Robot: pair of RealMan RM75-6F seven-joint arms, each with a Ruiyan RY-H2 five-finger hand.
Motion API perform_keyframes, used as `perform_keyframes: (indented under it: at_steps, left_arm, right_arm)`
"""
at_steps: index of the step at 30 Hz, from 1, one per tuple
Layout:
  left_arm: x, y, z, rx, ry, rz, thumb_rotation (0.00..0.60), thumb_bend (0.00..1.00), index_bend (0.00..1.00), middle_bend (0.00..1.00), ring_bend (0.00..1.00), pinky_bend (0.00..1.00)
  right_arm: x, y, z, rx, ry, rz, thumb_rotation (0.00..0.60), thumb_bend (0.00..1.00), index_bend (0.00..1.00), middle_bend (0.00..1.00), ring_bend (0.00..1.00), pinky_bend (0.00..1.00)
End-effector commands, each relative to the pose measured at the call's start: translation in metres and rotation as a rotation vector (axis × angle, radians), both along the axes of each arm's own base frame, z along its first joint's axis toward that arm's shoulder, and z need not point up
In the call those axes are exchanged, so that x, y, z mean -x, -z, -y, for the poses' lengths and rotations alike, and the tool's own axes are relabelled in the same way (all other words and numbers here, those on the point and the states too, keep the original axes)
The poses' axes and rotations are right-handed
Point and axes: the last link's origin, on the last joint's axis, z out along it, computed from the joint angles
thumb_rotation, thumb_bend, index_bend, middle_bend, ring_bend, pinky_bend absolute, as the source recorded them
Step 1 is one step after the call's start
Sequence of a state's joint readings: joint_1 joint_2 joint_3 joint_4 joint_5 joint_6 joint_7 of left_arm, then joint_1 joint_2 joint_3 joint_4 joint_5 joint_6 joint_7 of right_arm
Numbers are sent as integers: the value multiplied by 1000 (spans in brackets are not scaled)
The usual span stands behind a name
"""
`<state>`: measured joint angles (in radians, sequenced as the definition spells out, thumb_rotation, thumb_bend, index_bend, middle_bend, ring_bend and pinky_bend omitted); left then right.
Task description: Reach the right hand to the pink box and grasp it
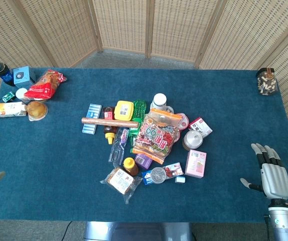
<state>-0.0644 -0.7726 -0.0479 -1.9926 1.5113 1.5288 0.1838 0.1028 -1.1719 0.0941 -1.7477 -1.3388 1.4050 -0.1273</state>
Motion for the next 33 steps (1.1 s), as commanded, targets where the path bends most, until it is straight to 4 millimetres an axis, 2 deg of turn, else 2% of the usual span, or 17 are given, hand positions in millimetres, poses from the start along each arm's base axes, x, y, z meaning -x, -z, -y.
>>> perform_keyframes:
  at_steps: [1,7,15,22,33]
  left_arm:
    - [0,0,0,0,-1,-1,600,43,114,0,0,0]
    - [1,1,0,3,-4,-2,600,42,114,0,0,0]
    - [3,4,-2,11,-15,-8,600,41,114,0,0,0]
    - [4,4,-2,8,-18,-11,600,42,113,0,0,0]
    - [6,2,-3,2,-24,-19,600,42,113,0,0,0]
  right_arm:
    - [0,0,0,-2,-1,0,600,0,0,0,0,0]
    - [-5,8,-1,-37,-3,34,600,0,0,0,0,0]
    - [-21,42,4,-179,-8,84,600,0,0,0,0,0]
    - [-45,69,23,-245,-36,83,600,0,0,0,0,0]
    - [-68,97,46,-306,-37,104,600,0,0,0,0,0]
